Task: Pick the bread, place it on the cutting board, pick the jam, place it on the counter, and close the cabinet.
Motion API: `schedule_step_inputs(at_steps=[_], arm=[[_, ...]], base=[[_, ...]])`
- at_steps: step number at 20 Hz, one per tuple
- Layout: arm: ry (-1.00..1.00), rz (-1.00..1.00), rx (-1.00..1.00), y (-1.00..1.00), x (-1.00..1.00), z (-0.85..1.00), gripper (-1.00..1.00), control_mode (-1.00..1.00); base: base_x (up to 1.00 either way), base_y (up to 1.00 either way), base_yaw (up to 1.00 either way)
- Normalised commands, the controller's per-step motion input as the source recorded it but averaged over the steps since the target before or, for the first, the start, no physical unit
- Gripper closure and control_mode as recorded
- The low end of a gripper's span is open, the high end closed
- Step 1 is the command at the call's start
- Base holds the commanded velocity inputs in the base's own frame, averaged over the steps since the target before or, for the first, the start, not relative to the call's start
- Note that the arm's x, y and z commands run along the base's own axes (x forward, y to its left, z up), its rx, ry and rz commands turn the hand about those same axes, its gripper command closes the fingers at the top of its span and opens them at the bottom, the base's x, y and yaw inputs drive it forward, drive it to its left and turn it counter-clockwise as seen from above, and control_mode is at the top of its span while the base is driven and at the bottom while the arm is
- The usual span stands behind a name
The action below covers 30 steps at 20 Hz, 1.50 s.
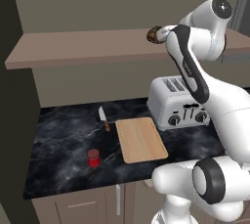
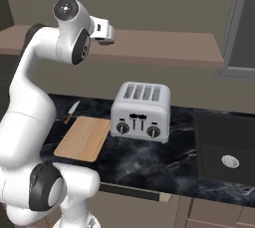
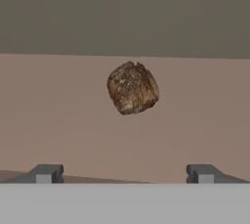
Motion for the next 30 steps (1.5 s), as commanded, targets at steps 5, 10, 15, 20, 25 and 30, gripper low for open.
schedule_step_inputs(at_steps=[5,10,15,20,25,30], arm=[[0.0,0.0,0.0,0.0,0.3,0.0,-1.0,-1.0],[0.0,0.0,0.0,0.0,0.28,0.0,-1.0,-1.0],[0.0,0.0,0.0,0.0,0.24,-0.02,-1.0,-1.0],[0.0,0.0,0.0,0.0,0.21,-0.04,-1.0,-1.0],[0.0,0.0,0.0,0.01,0.19,-0.09,-1.0,-1.0],[0.0,0.0,0.0,0.0,0.19,-0.12,-1.0,-1.0]], base=[[0.0,0.0,0.0],[0.0,0.0,0.0],[0.0,0.0,0.0],[0.0,0.0,0.0],[0.0,0.0,0.0],[0.0,0.0,0.0]])
